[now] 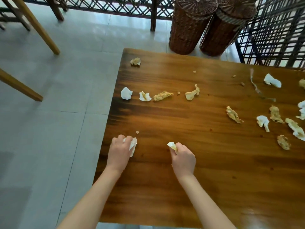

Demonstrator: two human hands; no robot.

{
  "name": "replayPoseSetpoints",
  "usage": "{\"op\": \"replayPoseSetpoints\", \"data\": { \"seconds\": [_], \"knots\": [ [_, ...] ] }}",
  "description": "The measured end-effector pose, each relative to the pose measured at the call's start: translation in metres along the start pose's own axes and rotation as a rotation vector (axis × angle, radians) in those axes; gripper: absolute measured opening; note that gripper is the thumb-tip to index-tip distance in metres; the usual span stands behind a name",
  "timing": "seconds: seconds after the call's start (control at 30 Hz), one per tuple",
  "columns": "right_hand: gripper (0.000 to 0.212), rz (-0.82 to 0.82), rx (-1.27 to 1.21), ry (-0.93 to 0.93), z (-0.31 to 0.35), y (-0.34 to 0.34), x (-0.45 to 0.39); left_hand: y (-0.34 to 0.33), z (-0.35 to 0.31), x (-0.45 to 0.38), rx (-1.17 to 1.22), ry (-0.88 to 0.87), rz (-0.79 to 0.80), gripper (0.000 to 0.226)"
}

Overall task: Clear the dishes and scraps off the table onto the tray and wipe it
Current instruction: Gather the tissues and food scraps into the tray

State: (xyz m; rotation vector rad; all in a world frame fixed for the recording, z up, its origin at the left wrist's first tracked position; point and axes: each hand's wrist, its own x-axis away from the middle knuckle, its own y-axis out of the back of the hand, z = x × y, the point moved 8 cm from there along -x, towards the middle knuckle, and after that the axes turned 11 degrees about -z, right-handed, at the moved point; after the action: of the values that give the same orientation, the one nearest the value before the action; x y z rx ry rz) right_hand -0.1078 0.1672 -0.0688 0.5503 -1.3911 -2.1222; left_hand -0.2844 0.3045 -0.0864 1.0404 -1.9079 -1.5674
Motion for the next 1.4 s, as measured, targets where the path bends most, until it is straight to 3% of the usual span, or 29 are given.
{"op": "replayPoseSetpoints", "data": {
  "seconds": [0.17,0.33,0.53,0.67,0.9,1.23,1.4],
  "knots": [
    [0.026,-0.025,-0.043,0.063,0.048,-0.013,-0.019,0.023,0.024,-0.03,0.184,0.114,-0.181,0.035],
    [0.021,-0.058,-0.083,0.17,0.109,-0.038,-0.045,0.042,0.041,-0.065,0.196,0.185,-0.294,0.022],
    [0.025,-0.019,0.014,0.369,0.149,-0.077,-0.041,0.043,0.057,-0.078,0.198,0.242,-0.299,0.02],
    [0.023,-0.092,0.099,0.592,0.154,-0.081,-0.029,0.04,0.062,-0.077,0.192,0.252,-0.278,0.021],
    [0.025,-0.102,0.138,0.817,0.151,-0.081,-0.031,0.029,0.06,-0.087,0.205,0.272,-0.251,0.022],
    [0.024,-0.321,0.0,0.407,0.109,-0.013,-0.142,0.026,0.035,-0.161,0.2,0.176,-0.325,0.021],
    [0.02,-0.236,0.077,0.355,0.109,-0.028,-0.193,0.012,0.024,-0.203,0.2,0.152,-0.322,0.022]
  ]
}}
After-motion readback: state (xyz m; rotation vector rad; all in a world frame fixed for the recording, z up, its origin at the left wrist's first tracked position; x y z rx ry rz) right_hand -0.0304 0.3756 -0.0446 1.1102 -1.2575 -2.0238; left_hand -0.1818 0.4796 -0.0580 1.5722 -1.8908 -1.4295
